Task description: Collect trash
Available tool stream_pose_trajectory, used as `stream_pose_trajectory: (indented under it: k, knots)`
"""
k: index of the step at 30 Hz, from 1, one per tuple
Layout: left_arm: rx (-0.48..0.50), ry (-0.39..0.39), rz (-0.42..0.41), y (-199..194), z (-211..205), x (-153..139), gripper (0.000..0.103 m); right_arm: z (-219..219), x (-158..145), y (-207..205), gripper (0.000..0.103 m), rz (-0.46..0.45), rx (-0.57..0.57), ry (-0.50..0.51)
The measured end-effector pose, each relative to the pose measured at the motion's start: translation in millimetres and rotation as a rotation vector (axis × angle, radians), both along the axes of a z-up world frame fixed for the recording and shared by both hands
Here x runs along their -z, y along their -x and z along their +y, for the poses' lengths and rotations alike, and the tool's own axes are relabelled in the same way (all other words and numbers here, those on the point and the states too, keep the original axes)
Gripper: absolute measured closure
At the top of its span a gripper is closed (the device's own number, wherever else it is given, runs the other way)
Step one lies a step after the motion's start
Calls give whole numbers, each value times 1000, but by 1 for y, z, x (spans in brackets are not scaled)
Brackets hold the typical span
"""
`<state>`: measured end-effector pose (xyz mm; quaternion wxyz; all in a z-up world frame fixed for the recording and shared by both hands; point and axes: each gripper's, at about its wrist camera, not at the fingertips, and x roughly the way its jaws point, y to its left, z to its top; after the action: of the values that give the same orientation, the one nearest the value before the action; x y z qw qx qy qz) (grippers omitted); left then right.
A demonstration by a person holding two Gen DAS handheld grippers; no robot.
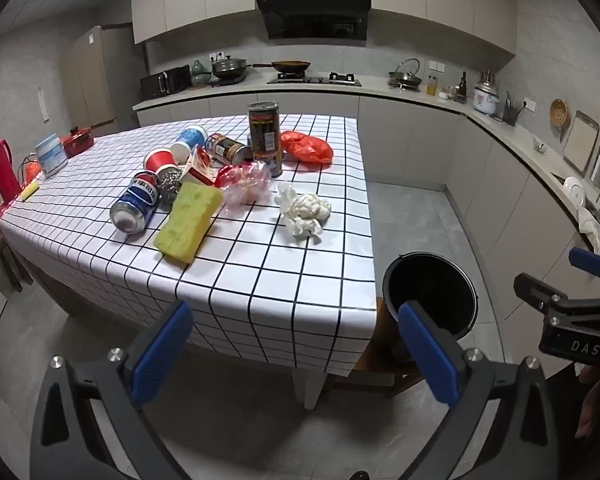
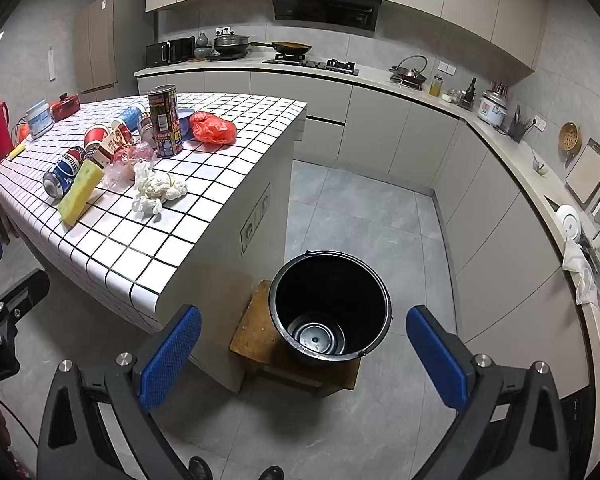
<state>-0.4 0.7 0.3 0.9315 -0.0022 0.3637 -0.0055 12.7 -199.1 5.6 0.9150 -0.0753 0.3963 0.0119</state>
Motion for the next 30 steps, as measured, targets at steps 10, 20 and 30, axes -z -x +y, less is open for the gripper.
stream_pose_trajectory:
  k: [10,20,30]
  knots:
    - [1,-20,-1,-1,-1,-1,0,-2,-1,1,0,2,1,-9]
    - [5,-22,1,2,-8,-2,0,-4,-1,1,0,2,0,-11]
    - [11,-22,1,3,-12,-4,0,-5,0,-2,0,2,2,-10]
